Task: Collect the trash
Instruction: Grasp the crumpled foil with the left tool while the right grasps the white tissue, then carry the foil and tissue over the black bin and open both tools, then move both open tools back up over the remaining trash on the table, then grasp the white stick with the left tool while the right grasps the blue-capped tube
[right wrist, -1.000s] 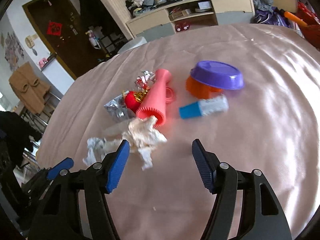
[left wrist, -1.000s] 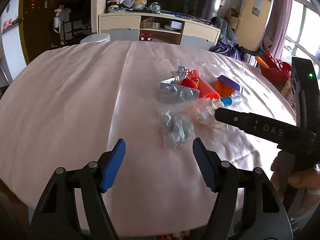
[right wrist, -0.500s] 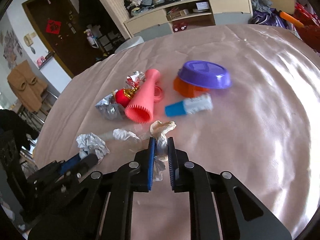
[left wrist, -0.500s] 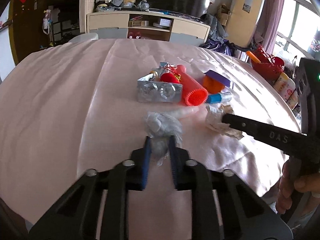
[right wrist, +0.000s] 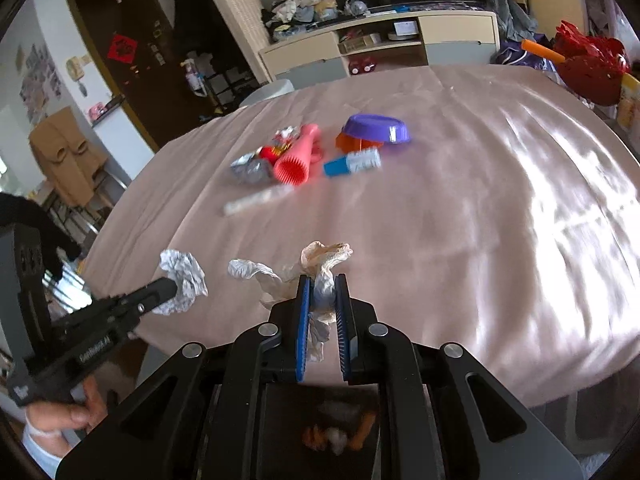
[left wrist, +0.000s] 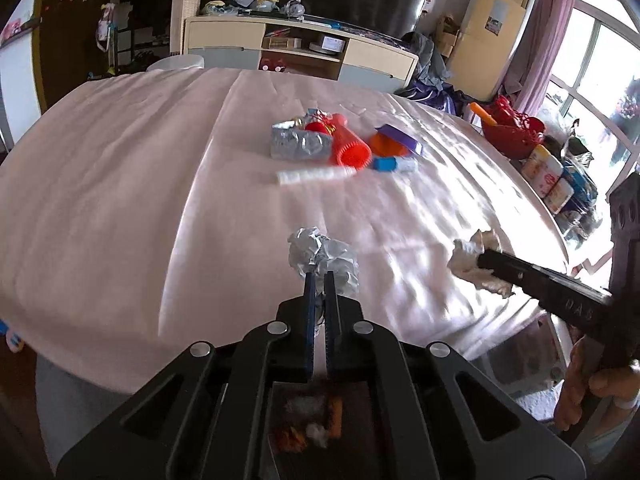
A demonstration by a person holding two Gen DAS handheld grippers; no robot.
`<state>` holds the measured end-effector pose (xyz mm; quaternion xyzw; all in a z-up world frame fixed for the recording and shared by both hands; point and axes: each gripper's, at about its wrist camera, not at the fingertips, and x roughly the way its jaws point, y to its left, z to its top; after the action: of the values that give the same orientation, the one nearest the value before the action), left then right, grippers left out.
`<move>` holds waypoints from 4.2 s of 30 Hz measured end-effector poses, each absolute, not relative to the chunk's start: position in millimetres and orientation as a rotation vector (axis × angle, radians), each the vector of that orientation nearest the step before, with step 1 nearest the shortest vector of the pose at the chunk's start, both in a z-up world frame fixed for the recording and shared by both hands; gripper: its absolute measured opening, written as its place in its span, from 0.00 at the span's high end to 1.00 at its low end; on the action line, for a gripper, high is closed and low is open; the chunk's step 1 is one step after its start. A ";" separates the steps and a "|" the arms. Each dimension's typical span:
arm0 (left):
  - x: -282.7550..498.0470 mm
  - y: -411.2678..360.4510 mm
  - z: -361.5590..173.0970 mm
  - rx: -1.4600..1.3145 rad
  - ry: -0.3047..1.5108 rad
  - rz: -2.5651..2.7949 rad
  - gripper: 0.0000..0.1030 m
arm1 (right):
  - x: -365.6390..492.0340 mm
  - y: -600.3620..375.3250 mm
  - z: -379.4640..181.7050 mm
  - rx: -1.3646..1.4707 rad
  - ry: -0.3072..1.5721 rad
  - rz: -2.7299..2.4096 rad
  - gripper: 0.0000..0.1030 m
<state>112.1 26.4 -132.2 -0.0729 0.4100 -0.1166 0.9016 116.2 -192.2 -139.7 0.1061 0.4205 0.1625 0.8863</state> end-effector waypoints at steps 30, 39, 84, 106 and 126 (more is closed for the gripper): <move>-24.9 2.1 -280.0 -0.082 1.058 -0.361 0.97 | 1.6 -189.7 -274.7 0.203 1.049 0.326 0.87; -23.4 2.2 -290.9 -0.082 1.103 -0.354 0.97 | -1.2 -187.7 -281.8 0.188 1.062 0.365 0.86; 64.2 49.3 -154.6 -0.155 0.858 -0.049 0.26 | 83.4 -229.4 -143.5 0.237 0.789 0.133 0.07; 205.6 9.8 -160.3 -0.114 0.931 -0.130 0.26 | 267.8 -176.1 -166.3 0.124 0.942 0.106 0.09; 244.6 -15.5 -163.5 -0.068 0.900 -0.187 0.16 | 298.8 -157.4 -165.1 0.016 0.939 0.070 0.43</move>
<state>244.6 -15.5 -163.5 -0.0330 0.4341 -0.0901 0.8957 298.8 -157.4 -165.1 0.0079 0.4525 0.0338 0.8911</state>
